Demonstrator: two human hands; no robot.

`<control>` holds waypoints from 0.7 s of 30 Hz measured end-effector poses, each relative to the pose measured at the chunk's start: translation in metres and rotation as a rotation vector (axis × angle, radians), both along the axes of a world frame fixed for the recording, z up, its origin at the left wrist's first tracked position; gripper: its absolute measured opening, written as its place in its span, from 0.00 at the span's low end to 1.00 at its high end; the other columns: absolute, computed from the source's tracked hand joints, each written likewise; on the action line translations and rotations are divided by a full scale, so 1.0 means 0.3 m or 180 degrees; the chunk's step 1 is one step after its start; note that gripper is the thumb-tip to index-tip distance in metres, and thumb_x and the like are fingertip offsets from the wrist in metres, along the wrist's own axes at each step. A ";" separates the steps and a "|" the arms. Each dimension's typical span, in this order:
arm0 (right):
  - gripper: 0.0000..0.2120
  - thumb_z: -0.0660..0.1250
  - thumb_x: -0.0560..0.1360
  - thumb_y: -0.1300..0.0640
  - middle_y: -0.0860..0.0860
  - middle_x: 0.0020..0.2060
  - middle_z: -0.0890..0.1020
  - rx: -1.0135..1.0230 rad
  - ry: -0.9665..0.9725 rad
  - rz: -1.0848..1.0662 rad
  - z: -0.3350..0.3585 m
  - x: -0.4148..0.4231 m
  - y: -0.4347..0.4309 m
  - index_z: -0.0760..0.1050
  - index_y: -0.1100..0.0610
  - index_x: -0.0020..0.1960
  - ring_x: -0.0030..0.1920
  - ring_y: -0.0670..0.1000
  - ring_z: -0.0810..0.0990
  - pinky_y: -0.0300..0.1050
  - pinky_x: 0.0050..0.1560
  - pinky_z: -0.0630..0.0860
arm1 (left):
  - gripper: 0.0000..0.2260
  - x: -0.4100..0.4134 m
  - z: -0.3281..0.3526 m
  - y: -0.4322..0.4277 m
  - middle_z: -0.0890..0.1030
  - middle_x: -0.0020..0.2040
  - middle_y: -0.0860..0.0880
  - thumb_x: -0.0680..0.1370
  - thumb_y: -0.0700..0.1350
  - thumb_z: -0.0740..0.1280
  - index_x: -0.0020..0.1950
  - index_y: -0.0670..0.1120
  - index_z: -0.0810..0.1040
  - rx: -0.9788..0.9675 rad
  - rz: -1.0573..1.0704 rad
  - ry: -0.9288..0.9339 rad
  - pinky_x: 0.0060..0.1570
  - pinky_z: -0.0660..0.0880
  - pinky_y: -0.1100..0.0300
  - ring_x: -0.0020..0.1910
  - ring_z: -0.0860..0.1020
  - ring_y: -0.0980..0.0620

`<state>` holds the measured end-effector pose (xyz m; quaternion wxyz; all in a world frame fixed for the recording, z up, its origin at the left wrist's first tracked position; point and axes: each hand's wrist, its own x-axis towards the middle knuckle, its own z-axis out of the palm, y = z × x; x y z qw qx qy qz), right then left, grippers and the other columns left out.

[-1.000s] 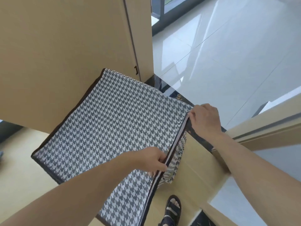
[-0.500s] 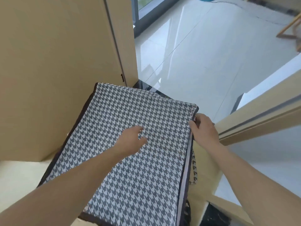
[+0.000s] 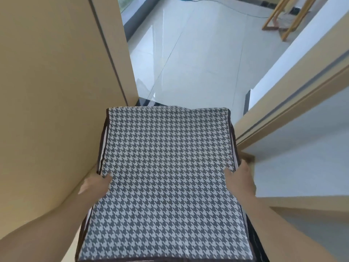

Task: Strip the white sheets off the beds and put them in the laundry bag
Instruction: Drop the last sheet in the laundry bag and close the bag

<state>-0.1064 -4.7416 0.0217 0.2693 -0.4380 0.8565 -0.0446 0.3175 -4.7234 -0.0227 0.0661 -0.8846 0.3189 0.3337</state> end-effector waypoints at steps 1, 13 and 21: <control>0.25 0.60 0.81 0.47 0.58 0.65 0.73 -0.0024 0.0098 -0.0086 -0.013 -0.004 0.027 0.62 0.60 0.72 0.60 0.61 0.75 0.56 0.55 0.74 | 0.23 0.002 -0.013 0.005 0.80 0.48 0.38 0.82 0.54 0.59 0.55 0.34 0.78 -0.0084 0.0008 0.0121 0.47 0.76 0.51 0.47 0.79 0.40; 0.16 0.50 0.85 0.47 0.52 0.42 0.75 -0.0849 -0.0480 -0.0261 0.076 0.029 0.092 0.69 0.58 0.53 0.44 0.58 0.75 0.53 0.45 0.72 | 0.13 -0.169 0.198 -0.148 0.76 0.41 0.43 0.85 0.47 0.52 0.56 0.39 0.71 -0.1527 -0.0468 0.0374 0.33 0.70 0.54 0.34 0.73 0.47; 0.15 0.53 0.85 0.50 0.50 0.37 0.74 -0.1778 -0.0540 -0.0544 0.269 -0.026 -0.017 0.70 0.59 0.49 0.38 0.53 0.71 0.49 0.35 0.63 | 0.10 -0.231 0.447 -0.337 0.75 0.45 0.48 0.85 0.49 0.53 0.57 0.45 0.70 -0.2257 -0.0507 0.0747 0.39 0.70 0.53 0.40 0.73 0.50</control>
